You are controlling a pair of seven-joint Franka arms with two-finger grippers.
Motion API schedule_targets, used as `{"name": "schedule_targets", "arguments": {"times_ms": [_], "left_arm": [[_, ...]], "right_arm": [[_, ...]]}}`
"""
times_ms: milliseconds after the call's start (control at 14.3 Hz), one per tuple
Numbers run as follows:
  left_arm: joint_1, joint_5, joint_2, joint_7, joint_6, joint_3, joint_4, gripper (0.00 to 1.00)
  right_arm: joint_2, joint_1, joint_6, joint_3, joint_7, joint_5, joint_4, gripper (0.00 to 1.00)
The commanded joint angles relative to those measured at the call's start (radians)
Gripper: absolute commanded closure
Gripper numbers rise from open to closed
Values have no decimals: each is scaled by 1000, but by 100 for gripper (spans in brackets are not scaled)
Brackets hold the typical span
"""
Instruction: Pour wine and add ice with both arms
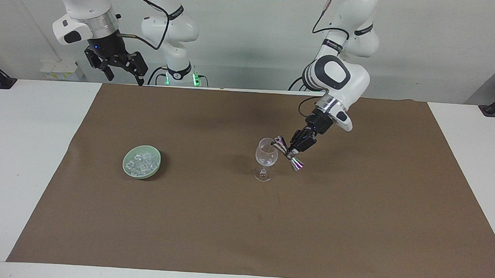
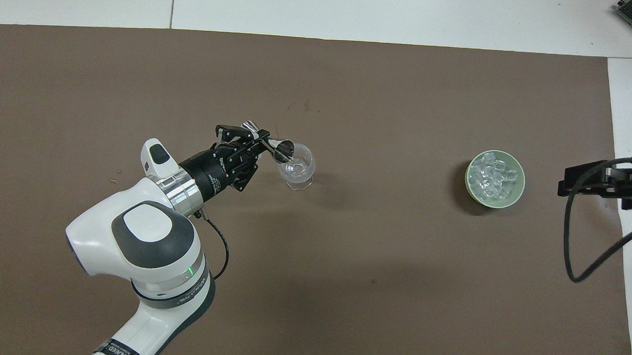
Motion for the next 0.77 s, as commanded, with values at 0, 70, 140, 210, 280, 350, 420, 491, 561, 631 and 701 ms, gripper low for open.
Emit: {"name": "schedule_targets", "arguments": {"times_ms": [0,70,140,210,280,350,420,491,561,631,701], "left_arm": [[-30,-10,-14,28,35,13,5,100],[-35,-10,-14,43,43,13,7,100],[-35,-10,-12,49,43,13,13,100],[-36,-10,-11,58,46,13,13,100],[-36,-10,-11,74,52,13,14,100],[-36,-10,-9,84,55,11,14,100],[-41,-10,-9,92,57,11,19,100],[-42,-10,-8,97,60,13,20,100],[-44,-10,-6,111,66,11,22,100],[-50,-10,-5,120,71,13,24,100],[-53,-10,-5,121,72,11,27,100]], "right_arm": [[-26,2,22,-2,12,7,-31,0],[-26,2,22,-2,12,7,-31,0],[-26,2,22,-2,12,7,-31,0],[-26,2,22,-2,12,7,-31,0],[-26,2,22,-2,12,7,-31,0],[-26,2,22,-2,13,7,-31,0],[-26,2,22,-2,13,7,-31,0],[-26,2,22,-2,12,7,-31,0],[-26,2,22,-2,12,7,-31,0],[-26,2,22,-2,13,7,-31,0],[-26,2,22,-2,13,7,-31,0]]}}
